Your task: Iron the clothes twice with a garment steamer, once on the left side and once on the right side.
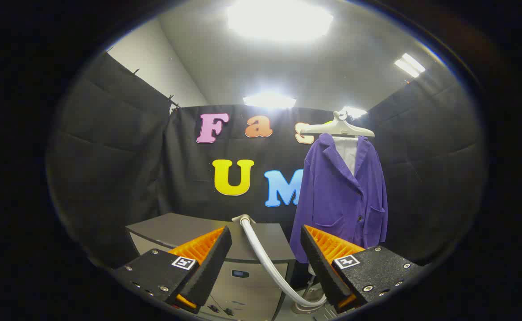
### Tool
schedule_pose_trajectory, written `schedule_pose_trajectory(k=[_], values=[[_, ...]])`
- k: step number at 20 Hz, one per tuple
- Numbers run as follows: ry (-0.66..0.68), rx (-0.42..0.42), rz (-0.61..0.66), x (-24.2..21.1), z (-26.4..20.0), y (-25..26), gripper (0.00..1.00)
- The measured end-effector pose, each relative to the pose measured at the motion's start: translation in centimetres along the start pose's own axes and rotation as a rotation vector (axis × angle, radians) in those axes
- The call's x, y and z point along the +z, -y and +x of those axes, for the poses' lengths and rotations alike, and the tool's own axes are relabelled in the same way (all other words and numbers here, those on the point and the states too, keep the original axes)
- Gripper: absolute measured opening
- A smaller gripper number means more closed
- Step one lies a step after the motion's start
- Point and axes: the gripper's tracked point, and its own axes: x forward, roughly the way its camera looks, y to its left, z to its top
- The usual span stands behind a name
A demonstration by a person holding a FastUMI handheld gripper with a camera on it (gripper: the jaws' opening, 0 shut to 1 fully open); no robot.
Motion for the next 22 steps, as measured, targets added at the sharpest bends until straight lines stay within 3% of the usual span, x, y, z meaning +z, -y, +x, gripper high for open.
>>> schedule_pose_trajectory(k=[16, 19, 22], values=[[-0.033, 0.012, -0.048, 0.0, 0.4, 0.7, 0.96], [-0.039, 0.077, -0.047, 0.2, 0.3, -0.3, 0.96], [-0.057, 0.109, -0.138, 0.2, 0.4, 0.4, 0.96]])
